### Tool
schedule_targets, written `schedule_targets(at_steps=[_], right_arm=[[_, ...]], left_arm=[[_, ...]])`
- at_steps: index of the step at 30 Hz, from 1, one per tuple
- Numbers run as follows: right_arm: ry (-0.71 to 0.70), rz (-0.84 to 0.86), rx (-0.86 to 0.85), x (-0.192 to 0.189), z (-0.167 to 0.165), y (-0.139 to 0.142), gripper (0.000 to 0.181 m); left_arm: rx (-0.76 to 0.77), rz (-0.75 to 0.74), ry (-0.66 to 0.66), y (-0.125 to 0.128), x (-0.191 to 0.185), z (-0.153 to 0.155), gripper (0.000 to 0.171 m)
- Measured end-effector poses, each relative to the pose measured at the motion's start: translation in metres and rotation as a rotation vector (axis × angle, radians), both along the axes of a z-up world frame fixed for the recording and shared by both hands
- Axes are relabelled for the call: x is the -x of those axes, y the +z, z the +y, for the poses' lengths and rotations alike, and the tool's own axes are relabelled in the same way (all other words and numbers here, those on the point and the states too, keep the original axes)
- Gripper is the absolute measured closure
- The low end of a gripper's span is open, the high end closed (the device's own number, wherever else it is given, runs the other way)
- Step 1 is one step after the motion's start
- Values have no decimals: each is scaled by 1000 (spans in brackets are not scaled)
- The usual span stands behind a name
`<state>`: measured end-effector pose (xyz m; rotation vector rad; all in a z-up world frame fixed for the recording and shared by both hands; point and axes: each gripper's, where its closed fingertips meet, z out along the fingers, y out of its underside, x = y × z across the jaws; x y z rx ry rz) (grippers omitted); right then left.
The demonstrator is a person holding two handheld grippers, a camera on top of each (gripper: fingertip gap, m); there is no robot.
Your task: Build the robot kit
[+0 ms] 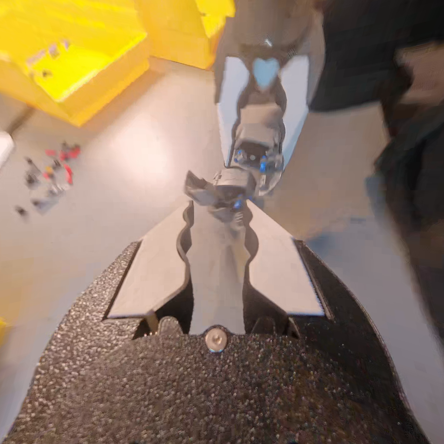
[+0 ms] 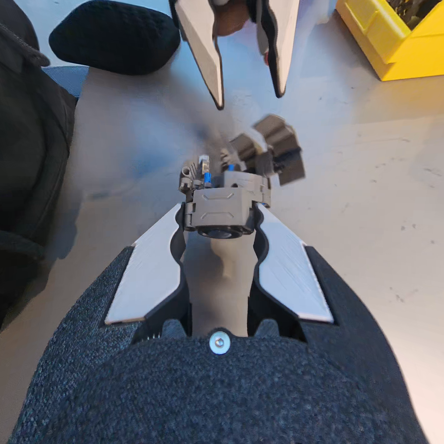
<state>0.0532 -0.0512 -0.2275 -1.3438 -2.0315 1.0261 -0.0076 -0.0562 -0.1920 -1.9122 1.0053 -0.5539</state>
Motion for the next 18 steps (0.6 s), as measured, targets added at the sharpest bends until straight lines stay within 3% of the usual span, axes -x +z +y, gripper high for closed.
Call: schedule_targets(at_steps=[1,3,6,12,18], right_arm=[[-12,-8,-5,-2,-2,-2,128],[-34,-3,-21,-3,-6,-7,128],[-42,3,-15,-1,-11,-13,128],[-78,7,-20,-5,-4,-13,127],[-119,-7,0,-16,9,-13,127]], left_arm=[[96,-122,65,1,-1,-3,132],[256,-271,160,-8,-2,-4,117],[311,-257,229,-29,4,12,111],[387,-231,145,-40,7,53,114],[541,-342,-23,-25,-19,68,119]])
